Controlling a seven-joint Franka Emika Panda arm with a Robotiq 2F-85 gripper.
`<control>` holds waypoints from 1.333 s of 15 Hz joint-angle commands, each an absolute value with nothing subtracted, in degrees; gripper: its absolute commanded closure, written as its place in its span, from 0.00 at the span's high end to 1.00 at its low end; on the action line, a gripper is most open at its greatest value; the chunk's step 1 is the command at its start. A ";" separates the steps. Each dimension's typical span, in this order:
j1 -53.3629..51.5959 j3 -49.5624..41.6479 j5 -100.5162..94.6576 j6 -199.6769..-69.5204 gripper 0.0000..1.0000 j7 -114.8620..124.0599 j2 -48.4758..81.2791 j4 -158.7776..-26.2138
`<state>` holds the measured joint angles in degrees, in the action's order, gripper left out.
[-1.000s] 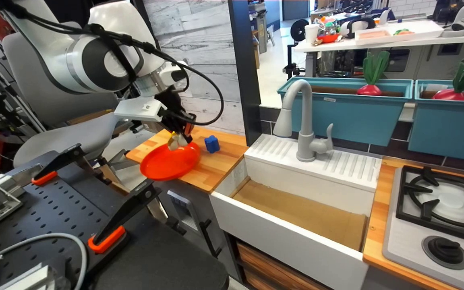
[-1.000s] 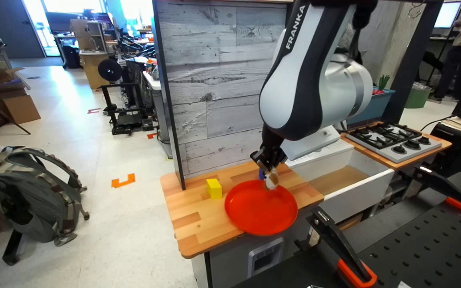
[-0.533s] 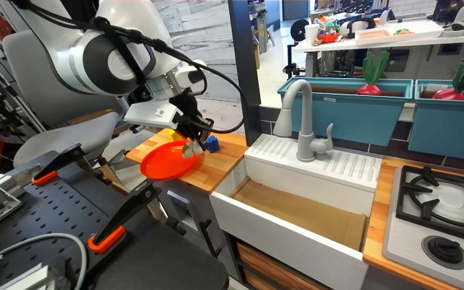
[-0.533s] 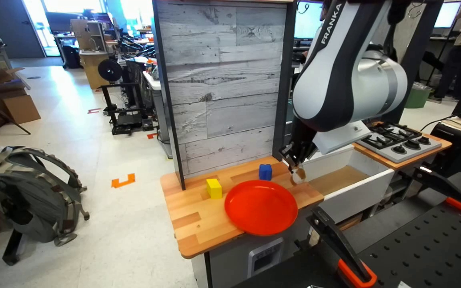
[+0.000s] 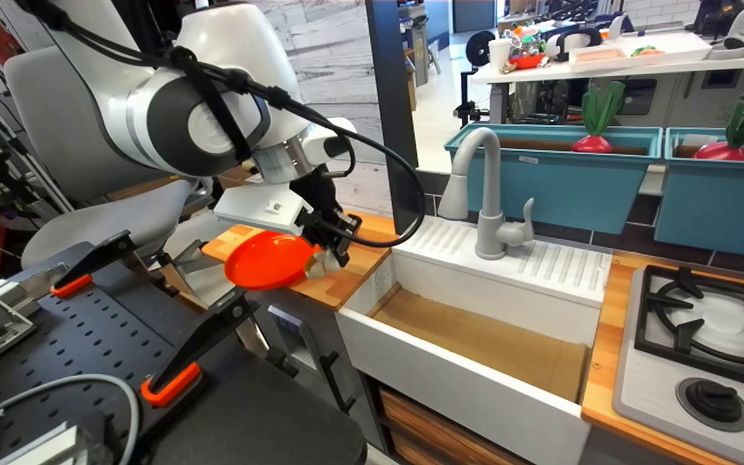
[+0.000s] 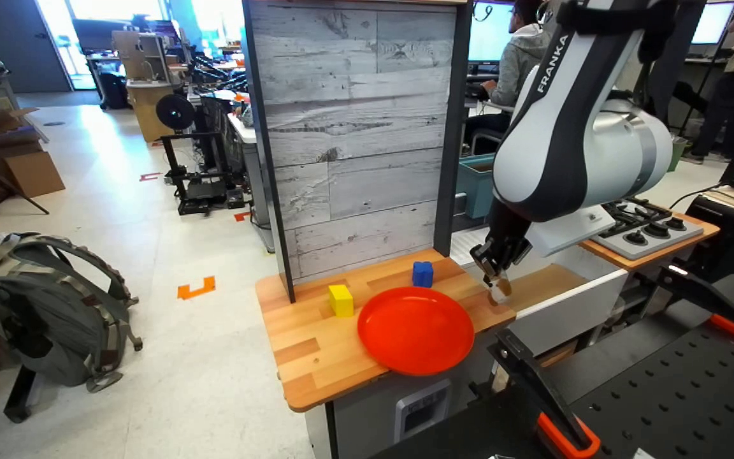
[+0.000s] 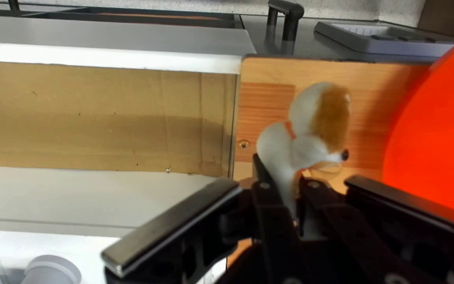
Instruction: Slide the tap to the center of the sink, remove the toy from the orange plate and put it on the base top
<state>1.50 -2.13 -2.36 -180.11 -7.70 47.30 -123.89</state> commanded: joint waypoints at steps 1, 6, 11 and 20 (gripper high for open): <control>2.08 -1.83 -4.01 -180.45 0.02 -7.87 49.97 -121.51; 2.23 -1.82 -4.11 -180.84 0.02 -7.70 51.61 -119.51; 2.16 -1.82 -4.20 -180.48 0.49 -7.79 51.99 -118.63; 2.99 -0.71 -4.60 -181.04 1.00 -8.40 51.21 -119.57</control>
<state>1.50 -1.84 -2.92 -180.11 -7.71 51.35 -119.49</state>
